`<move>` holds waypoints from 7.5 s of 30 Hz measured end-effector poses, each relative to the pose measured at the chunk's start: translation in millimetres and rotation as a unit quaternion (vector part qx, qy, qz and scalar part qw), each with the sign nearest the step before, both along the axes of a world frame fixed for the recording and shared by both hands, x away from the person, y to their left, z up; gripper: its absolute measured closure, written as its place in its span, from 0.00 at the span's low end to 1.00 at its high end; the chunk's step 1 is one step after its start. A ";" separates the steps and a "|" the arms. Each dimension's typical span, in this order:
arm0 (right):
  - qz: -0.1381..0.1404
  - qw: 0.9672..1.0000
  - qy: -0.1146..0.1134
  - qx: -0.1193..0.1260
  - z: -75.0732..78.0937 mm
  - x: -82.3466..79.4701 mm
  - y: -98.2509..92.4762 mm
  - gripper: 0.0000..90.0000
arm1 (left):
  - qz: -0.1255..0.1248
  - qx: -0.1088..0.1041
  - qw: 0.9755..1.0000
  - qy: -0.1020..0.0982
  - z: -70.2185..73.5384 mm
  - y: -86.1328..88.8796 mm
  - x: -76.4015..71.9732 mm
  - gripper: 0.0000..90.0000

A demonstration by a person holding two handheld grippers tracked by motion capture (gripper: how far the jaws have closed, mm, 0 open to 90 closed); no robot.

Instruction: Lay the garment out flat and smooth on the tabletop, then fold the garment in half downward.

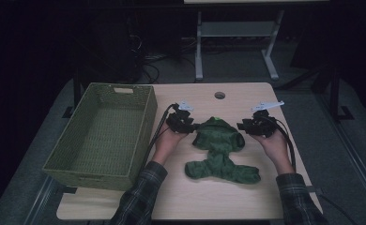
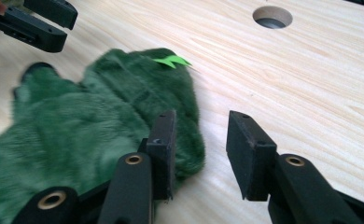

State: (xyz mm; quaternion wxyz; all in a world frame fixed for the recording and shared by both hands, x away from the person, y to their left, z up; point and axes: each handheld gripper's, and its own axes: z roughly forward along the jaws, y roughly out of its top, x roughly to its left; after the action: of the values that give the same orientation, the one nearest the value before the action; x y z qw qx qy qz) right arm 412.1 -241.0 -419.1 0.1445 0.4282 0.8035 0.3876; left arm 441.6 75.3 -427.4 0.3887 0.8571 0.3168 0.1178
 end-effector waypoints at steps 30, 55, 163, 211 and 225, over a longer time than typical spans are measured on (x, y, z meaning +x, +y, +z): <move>0.062 0.998 -0.012 0.029 13.5 -68.0 30.9 0.65 | -0.034 0.007 0.999 0.016 -17.0 44.8 -126.4 0.23; 0.144 0.989 -0.014 0.039 11.8 -99.2 94.1 0.70 | -0.046 0.048 0.998 0.005 -45.6 50.0 -175.3 0.14; 0.170 0.983 -0.019 0.071 8.3 -129.7 81.4 0.94 | -0.056 0.024 0.998 -0.007 -50.3 52.0 -172.7 0.14; 0.095 0.994 0.002 0.053 -1.7 -114.4 38.2 1.00 | -0.058 0.027 0.998 -0.006 -49.9 52.3 -172.5 0.14; 0.101 0.993 0.062 -0.005 -44.4 -90.1 63.2 1.00 | -0.058 0.028 0.998 -0.006 -49.9 52.3 -172.5 0.14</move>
State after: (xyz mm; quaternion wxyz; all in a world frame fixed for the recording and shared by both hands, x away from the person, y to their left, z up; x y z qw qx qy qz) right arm 322.0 -177.8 -463.4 0.0565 0.3677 0.8518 0.3688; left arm 269.1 127.6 -477.2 0.3733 0.8837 0.2604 0.1091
